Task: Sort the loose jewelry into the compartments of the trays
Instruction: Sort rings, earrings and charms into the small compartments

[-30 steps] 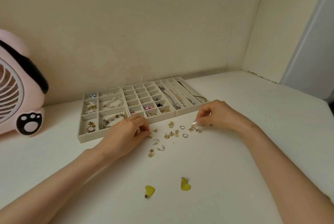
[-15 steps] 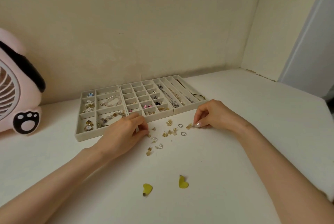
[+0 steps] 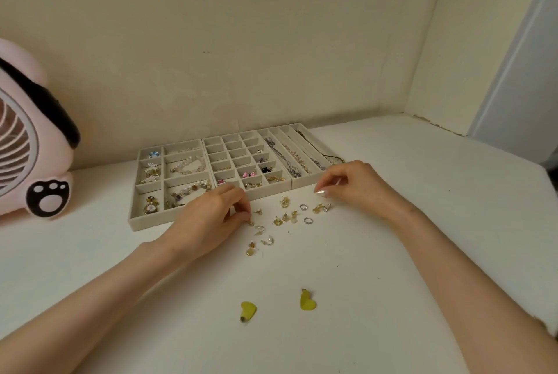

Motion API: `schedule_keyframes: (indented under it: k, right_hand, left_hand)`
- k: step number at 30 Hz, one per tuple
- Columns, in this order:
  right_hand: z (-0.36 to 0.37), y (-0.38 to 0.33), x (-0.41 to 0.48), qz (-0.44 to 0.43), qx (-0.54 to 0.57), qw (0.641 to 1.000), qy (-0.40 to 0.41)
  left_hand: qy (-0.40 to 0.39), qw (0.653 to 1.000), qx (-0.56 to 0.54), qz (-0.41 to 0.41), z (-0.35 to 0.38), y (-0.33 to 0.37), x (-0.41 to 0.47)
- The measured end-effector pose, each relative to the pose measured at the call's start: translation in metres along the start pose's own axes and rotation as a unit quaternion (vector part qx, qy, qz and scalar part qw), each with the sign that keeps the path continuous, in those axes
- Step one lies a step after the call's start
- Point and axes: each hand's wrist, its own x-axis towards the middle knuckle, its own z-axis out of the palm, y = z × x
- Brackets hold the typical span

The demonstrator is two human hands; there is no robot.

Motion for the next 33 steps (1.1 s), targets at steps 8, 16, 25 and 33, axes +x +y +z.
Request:
schedule_keyframes:
  k: [8, 16, 25, 33]
  right_hand:
    - [0.043, -0.015, -0.005, -0.098, -0.038, 0.994, -0.035]
    - [0.041, -0.017, -0.003, -0.059, 0.071, 0.995, -0.028]
    - [0.03, -0.021, -0.006, -0.054, 0.281, 0.956, -0.066]
    - [0.033, -0.019, -0.003, -0.058, 0.242, 0.968, -0.006]
  left_hand:
    - [0.013, 1.0, -0.009, 0.001, -0.001, 0.006, 0.003]
    - [-0.009, 0.999, -0.032, -0.008, -0.004, 0.012, 0.009]
    - [-0.083, 0.847, -0.489, -0.188, -0.008, 0.045, 0.031]
    - [-0.045, 0.871, -0.444, -0.206, -0.004, 0.043, 0.039]
